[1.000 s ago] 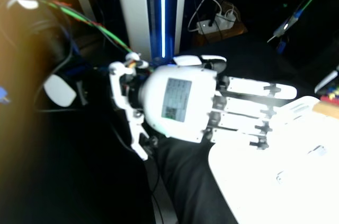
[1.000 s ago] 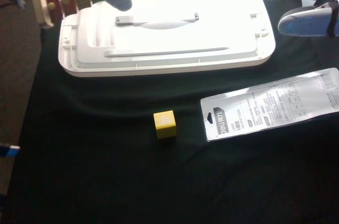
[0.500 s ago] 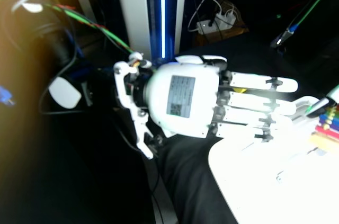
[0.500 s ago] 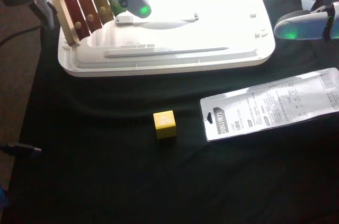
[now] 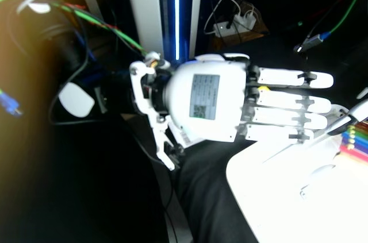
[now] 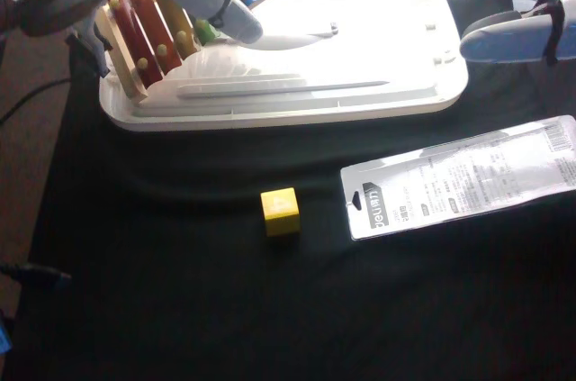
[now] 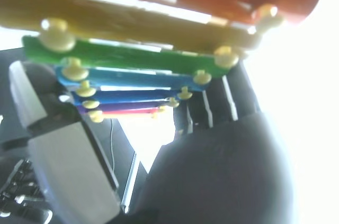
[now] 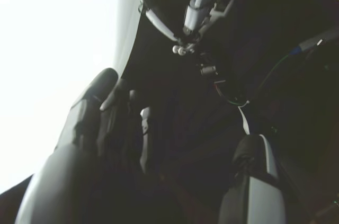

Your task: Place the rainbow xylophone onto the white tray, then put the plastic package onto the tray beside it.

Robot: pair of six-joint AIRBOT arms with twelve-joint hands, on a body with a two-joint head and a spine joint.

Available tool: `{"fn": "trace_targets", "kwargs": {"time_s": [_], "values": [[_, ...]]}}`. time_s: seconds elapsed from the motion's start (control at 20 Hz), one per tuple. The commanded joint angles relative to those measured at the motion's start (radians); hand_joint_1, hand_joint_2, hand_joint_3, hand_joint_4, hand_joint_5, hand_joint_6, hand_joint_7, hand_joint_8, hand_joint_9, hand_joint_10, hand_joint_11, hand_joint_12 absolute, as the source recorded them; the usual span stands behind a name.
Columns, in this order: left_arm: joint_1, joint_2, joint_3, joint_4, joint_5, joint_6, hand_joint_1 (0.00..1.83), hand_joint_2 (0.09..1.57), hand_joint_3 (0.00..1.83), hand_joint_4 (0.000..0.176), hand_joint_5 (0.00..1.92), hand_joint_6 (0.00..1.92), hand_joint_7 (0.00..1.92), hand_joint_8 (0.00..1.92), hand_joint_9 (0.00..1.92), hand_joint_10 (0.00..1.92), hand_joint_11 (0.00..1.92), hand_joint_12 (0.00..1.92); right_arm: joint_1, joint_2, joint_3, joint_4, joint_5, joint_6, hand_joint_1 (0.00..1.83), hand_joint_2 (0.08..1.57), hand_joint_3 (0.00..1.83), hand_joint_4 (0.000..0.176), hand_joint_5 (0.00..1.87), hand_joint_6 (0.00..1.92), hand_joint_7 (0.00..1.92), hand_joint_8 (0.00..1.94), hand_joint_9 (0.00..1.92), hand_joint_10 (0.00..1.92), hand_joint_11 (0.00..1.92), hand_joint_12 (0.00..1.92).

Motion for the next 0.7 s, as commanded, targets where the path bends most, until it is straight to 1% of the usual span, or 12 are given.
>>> {"fn": "trace_targets", "kwargs": {"time_s": [0.0,0.05,0.1,0.2,0.25,0.3,0.35,0.4,0.45,0.5,0.55,0.65], "values": [[-0.001,-0.005,0.008,-0.026,-0.092,-0.012,1.11,1.23,0.0,0.0,0.74,1.36,0.59,1.11,0.49,1.26,0.36,1.53,0.021,-0.002,-0.001,0.051,0.104,0.008,0.7,0.87,0.0,0.054,0.22,0.0,0.28,0.0,0.26,0.0,0.0,0.86],[0.003,-0.008,0.01,-0.026,-0.092,-0.013,1.11,1.22,0.0,0.0,0.76,1.32,0.57,1.06,0.49,1.22,0.32,1.54,0.025,-0.002,-0.002,0.048,0.104,0.008,0.71,0.87,0.0,0.046,0.21,0.0,0.26,0.0,0.25,0.0,0.0,0.84],[0.006,-0.01,0.011,-0.026,-0.092,-0.013,1.13,1.25,0.0,0.0,0.67,1.47,0.71,1.31,0.51,1.33,0.4,1.62,0.029,-0.002,-0.003,0.044,0.104,0.008,0.72,0.87,0.0,0.046,0.21,0.0,0.26,0.0,0.25,0.0,0.0,0.83],[0.012,-0.014,0.012,-0.026,-0.092,-0.014,1.15,1.25,0.0,0.019,0.69,1.45,0.76,1.33,0.58,1.25,0.52,1.4,0.039,-0.002,-0.006,0.034,0.104,0.008,0.72,0.87,0.0,0.038,0.19,0.0,0.24,0.0,0.25,0.0,0.0,0.85],[0.015,-0.017,0.015,-0.026,-0.092,-0.016,1.12,1.21,0.0,0.0,0.77,1.31,0.57,1.06,0.49,1.09,0.32,1.36,0.041,-0.002,-0.007,0.03,0.104,0.008,0.72,0.87,0.0,0.036,0.2,0.0,0.25,0.0,0.26,0.01,0.0,0.88],[0.019,-0.019,0.018,-0.026,-0.092,-0.02,1.13,1.19,0.0,0.0,0.8,1.25,0.54,0.91,0.42,0.99,0.22,1.35,0.043,-0.002,-0.008,0.027,0.104,0.008,0.72,0.87,0.0,0.039,0.2,0.0,0.25,0.0,0.26,0.0,0.0,0.89],[0.02,-0.02,0.018,-0.026,-0.092,-0.021,1.13,1.2,0.0,0.0,0.8,1.25,0.52,0.83,0.4,0.93,0.19,1.34,0.044,-0.002,-0.009,0.025,0.104,0.008,0.74,0.87,0.0,0.03,0.2,0.0,0.26,0.0,0.27,0.0,0.0,0.89],[0.021,-0.02,0.018,-0.026,-0.09,-0.024,1.13,1.19,0.0,0.0,0.8,1.24,0.55,0.83,0.5,0.91,0.38,1.24,0.044,-0.002,-0.01,0.024,0.104,0.008,0.74,0.87,0.0,0.034,0.18,0.0,0.23,0.0,0.24,0.0,0.0,0.85],[0.021,-0.02,0.018,-0.026,-0.089,-0.025,1.13,1.18,0.0,0.0,0.82,1.21,0.6,0.72,0.51,0.81,0.33,1.23,0.045,-0.002,-0.01,0.024,0.104,0.008,0.75,0.86,0.0,0.048,0.19,0.0,0.24,0.01,0.24,0.0,0.0,0.84],[0.021,-0.021,0.018,-0.026,-0.088,-0.025,1.13,1.17,0.0,0.0,0.84,1.19,0.64,0.63,0.54,0.73,0.34,1.19,0.045,-0.002,-0.01,0.024,0.104,0.008,0.75,0.86,0.0,0.046,0.19,0.0,0.24,0.0,0.24,0.0,0.0,0.83],[0.022,-0.021,0.018,-0.026,-0.086,-0.025,1.2,1.08,0.0,0.0,0.67,0.73,0.67,0.49,0.6,0.56,0.35,1.08,0.045,-0.002,-0.011,0.024,0.104,0.008,0.74,0.88,0.0,0.043,0.18,0.0,0.24,0.0,0.23,0.0,0.0,0.84],[0.026,-0.023,0.018,-0.023,-0.08,-0.025,1.26,1.04,0.0,0.0,0.66,0.26,0.72,0.19,0.74,0.31,0.53,0.91,0.045,-0.002,-0.011,0.023,0.104,0.008,0.75,0.88,0.0,0.042,0.17,0.0,0.22,0.0,0.22,0.0,0.0,0.81]]}}
